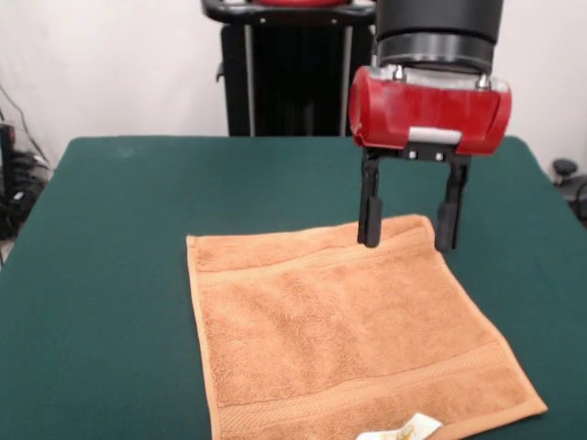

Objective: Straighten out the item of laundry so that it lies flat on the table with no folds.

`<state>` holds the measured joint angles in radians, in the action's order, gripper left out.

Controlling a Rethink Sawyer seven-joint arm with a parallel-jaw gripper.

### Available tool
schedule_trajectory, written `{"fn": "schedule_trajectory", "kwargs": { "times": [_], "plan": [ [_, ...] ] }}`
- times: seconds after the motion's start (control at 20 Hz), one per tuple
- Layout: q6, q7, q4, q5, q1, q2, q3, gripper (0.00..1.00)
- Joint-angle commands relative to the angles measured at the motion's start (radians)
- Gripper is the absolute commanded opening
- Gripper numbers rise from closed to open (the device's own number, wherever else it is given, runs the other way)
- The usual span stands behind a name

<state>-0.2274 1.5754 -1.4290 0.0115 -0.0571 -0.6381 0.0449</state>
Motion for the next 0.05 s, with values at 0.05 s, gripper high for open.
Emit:
{"fn": "schedule_trajectory", "kwargs": {
  "times": [0.05],
  "plan": [
    [-0.093,0.244,-0.149,0.042,0.040,0.032,0.011,1.00]
  ]
}}
